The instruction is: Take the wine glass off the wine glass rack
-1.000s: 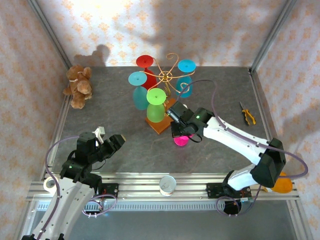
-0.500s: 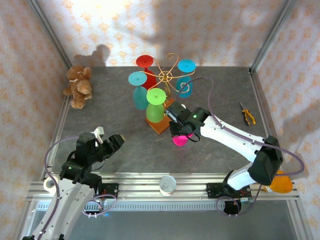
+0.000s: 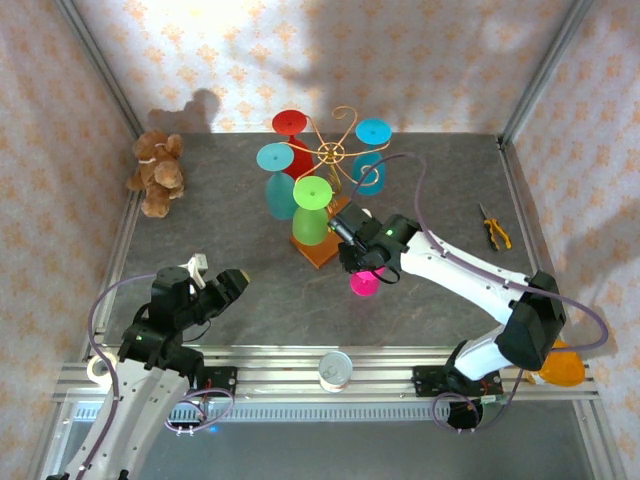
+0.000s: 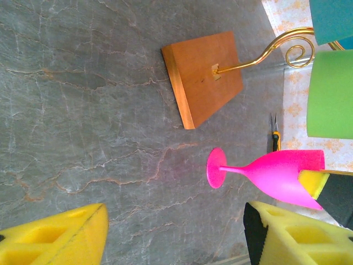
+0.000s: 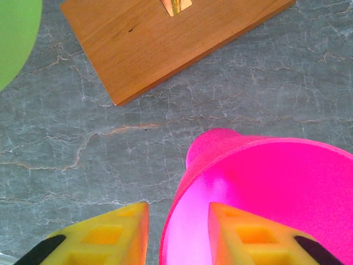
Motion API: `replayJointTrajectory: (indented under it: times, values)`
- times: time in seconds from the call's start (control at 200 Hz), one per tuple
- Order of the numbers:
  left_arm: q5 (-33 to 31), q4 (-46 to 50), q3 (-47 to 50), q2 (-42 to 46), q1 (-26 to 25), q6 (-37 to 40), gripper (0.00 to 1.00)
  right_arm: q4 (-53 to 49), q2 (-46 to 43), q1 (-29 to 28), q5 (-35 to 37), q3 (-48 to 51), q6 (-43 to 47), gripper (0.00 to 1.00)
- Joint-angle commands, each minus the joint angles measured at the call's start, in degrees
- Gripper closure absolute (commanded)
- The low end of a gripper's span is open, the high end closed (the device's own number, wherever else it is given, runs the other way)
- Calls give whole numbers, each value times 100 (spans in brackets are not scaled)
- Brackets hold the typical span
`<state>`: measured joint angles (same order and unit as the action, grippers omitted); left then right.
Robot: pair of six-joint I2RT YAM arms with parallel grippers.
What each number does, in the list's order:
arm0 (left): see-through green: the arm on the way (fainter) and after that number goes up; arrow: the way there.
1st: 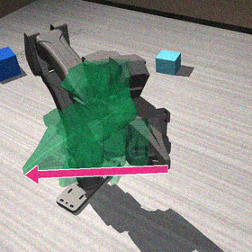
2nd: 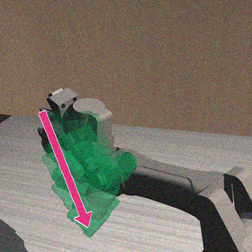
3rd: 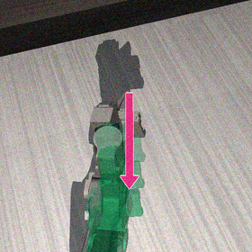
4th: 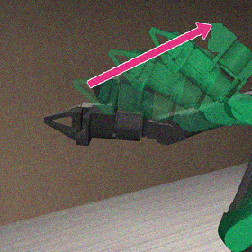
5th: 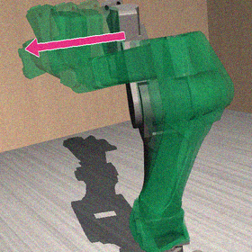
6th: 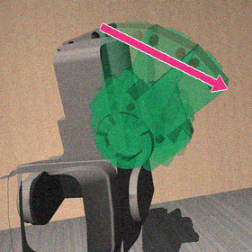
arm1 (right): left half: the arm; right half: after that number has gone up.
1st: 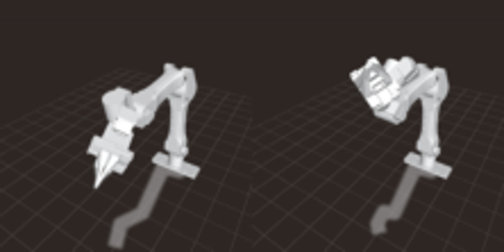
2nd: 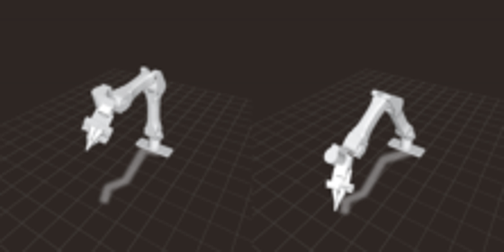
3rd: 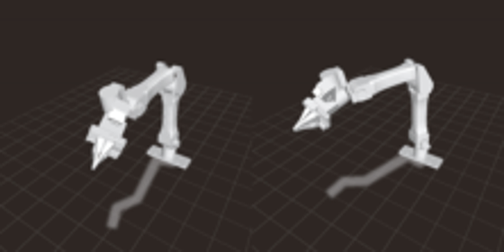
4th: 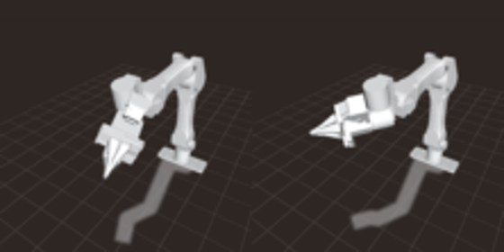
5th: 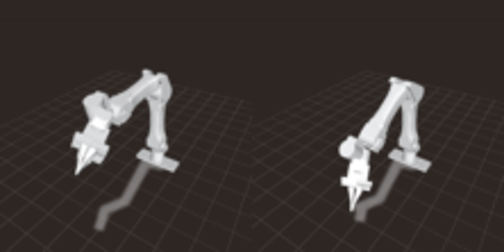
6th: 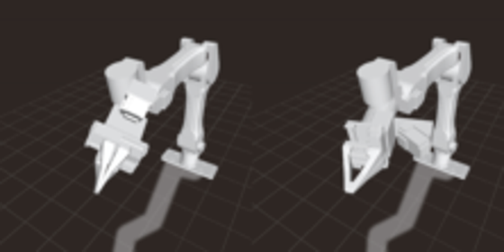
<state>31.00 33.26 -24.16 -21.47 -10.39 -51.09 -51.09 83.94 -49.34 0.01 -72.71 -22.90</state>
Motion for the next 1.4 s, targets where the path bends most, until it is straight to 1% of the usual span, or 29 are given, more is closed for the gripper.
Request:
replayJointTrajectory:
  times: [0.0,0.175,0.26,0.39,0.461,0.536,0.556,0.716,0.841,0.926,0.976,1.041,1.131,1.261,1.301,1.392]
  values:
    - [-77,15,13,64,27,-15,34,-272,-113,40,43,-275,-82,63]
    - [-143,-34,-129,-35,29,11,35,-340,-565,39,16,-453,-163,55]
    - [-160,-168,-223,-179,31,-25,35,-392,-803,41,-35,-520,-270,55]
    - [-53,-683,-247,-483,29,-395,37,-341,-1242,41,-141,-473,-431,53]
    - [-7,-869,-301,-683,31,-460,38,-366,-1467,41,-125,-459,-550,52]
    - [-58,-768,-511,-953,30,-313,38,-405,-1576,45,-102,-457,-708,52]
    - [-67,-748,-576,-1016,29,-256,39,-424,-1760,40,-98,-473,-749,52]
    - [-186,-334,-1237,-1403,34,244,39,-490,-2338,43,65,-469,-1152,50]
    - [-408,-123,-1649,-1625,29,599,41,-384,-2847,52,307,-284,-1417,44]
    - [-633,-241,-1828,-1738,29,760,41,-200,-3128,114,379,-173,-1367,39]
    - [-785,-293,-1923,-1823,31,793,41,-136,-3203,336,256,-226,-1271,36]
    - [-937,-208,-2144,-1986,29,750,41,-19,-3217,782,-29,-361,-1136,33]
    - [-1092,-25,-2459,-2114,29,649,41,489,-3150,1554,-718,-488,-863,27]
    - [-1439,236,-2865,-2133,34,539,40,1055,-2573,2997,-2321,-784,-711,28]
    - [-1554,311,-2960,-2124,29,526,40,1273,-2359,3365,-2664,-810,-751,29]
    - [-1798,533,-3142,-2125,33,512,40,1656,-1948,3990,-3212,-882,-735,29]
